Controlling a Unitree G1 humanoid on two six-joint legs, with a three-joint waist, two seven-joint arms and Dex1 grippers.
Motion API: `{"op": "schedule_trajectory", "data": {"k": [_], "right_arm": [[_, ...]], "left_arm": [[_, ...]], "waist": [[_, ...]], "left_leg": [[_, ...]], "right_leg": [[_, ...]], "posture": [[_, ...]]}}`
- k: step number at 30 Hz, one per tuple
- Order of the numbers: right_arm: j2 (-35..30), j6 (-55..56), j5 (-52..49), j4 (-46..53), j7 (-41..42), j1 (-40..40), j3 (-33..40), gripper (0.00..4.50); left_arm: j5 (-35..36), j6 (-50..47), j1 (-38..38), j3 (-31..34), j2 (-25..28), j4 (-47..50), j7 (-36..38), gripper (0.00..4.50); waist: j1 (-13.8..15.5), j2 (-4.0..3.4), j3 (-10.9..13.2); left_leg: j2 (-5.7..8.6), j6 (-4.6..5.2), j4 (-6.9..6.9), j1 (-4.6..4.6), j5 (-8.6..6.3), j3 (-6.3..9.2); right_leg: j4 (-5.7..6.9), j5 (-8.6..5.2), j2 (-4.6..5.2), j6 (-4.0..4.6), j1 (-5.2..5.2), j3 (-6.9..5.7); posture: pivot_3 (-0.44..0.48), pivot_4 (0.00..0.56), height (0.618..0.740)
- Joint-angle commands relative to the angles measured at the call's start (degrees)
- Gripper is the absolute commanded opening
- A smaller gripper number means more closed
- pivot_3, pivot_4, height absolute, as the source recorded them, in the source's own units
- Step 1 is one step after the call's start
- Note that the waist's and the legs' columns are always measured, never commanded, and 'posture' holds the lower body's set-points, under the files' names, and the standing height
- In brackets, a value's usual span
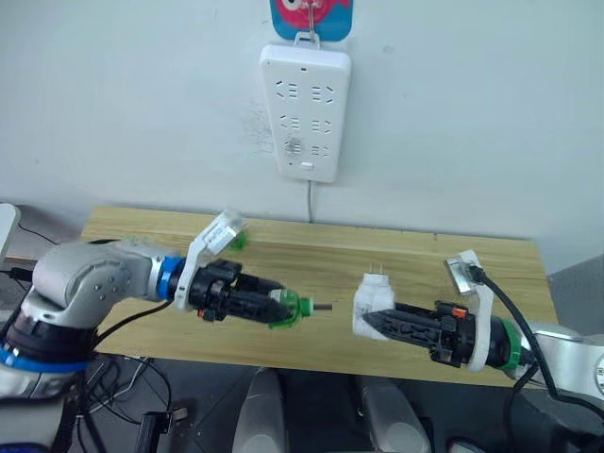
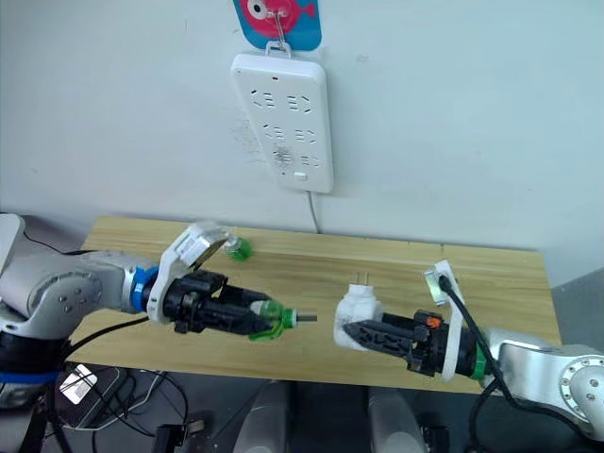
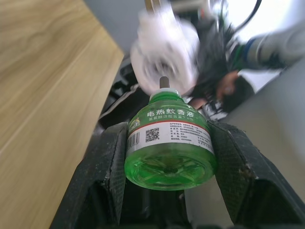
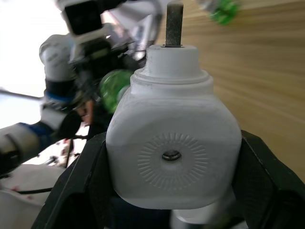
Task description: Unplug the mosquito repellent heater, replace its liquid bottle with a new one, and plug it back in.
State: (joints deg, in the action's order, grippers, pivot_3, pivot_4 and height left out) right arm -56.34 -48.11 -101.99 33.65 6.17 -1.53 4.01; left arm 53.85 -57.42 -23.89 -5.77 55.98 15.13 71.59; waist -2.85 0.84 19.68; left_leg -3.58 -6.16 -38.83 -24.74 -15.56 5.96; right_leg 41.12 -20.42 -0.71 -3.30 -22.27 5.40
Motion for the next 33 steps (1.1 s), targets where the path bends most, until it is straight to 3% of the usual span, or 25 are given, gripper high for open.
{"op": "schedule_trajectory", "data": {"k": [1,7,12,19,23,24,28,33], "right_arm": [[-1.65,0.04,14.07,-3.85,-0.9,0.3,1.85,2.99],[-2.52,-2.72,42.76,-12.96,-5.29,5.99,-7.61,2.99],[-0.92,-5.59,53.51,-17.71,-1.53,8.88,-11.58,2.99],[2.63,-9.35,59.52,-21.15,2.98,9.69,-9.62,2.99],[4.54,-11.76,61.31,-21.25,4.13,9.89,-7.02,4.39],[4.89,-12.32,61.79,-20.81,4.24,10.03,-6.37,4.5],[5.5,-15.66,61.74,-16.86,4.0,9.42,-1.77,4.5],[5.57,-23.56,58.95,-8.04,3.56,5.01,8.95,4.5]], "left_arm": [[-9.47,13.21,4.24,0.92,-3.33,1.58,-2.58,2.25],[-23.55,33.83,10.79,-2.04,-10.74,3.83,-5.37,2.25],[-28.31,40.61,13.15,-3.58,-13.73,4.55,-5.77,2.25],[-30.76,43.58,13.22,-3.91,-16.41,3.97,-6.75,2.25],[-31.25,43.97,12.9,-4.18,-17.29,3.63,-6.94,2.25],[-31.32,43.98,12.7,-4.2,-17.61,3.51,-7.01,2.25],[-31.58,44.04,12.02,-4.23,-18.69,3.1,-7.43,2.25],[-31.97,44.49,11.91,-4.3,-20.4,3.03,-8.38,2.25]], "waist": [[0.18,0.02,0.01],[0.53,0.01,0.01],[0.96,-0.01,0.03],[0.97,-0.01,0.03],[0.97,-0.02,0.04],[0.96,-0.02,0.04],[0.91,-0.09,0.08],[0.97,-0.1,0.08]], "left_leg": [[0.01,0.0,-0.01,0.0,0.0,-0.02],[0.02,-0.02,-0.01,0.0,0.01,-0.14],[0.0,-0.01,0.02,-0.04,0.0,-0.2],[0.02,0.16,-0.03,-0.03,-0.09,-0.2],[0.03,0.2,-0.04,-0.03,-0.11,-0.18],[0.03,0.2,-0.04,-0.03,-0.12,-0.18],[0.03,0.21,-0.03,-0.03,-0.12,-0.19],[0.03,0.2,-0.02,-0.03,-0.12,-0.17]], "right_leg": [[0.01,0.0,0.0,0.0,0.0,0.03],[-0.01,0.01,0.02,0.0,-0.03,0.14],[-0.01,0.02,0.03,0.01,-0.1,0.14],[0.02,0.03,0.03,0.0,-0.03,0.15],[0.04,0.04,0.03,0.0,-0.02,0.14],[0.04,0.04,0.03,0.0,-0.03,0.14],[0.04,0.04,0.03,0.0,-0.03,0.15],[0.03,0.04,0.03,0.0,-0.02,0.12]], "posture": [[-0.07,0.341,0.697],[-0.073,0.345,0.697],[-0.06,0.351,0.697],[-0.054,0.357,0.697],[-0.06,0.36,0.697],[-0.064,0.36,0.697],[-0.082,0.355,0.697],[-0.097,0.351,0.697]]}}
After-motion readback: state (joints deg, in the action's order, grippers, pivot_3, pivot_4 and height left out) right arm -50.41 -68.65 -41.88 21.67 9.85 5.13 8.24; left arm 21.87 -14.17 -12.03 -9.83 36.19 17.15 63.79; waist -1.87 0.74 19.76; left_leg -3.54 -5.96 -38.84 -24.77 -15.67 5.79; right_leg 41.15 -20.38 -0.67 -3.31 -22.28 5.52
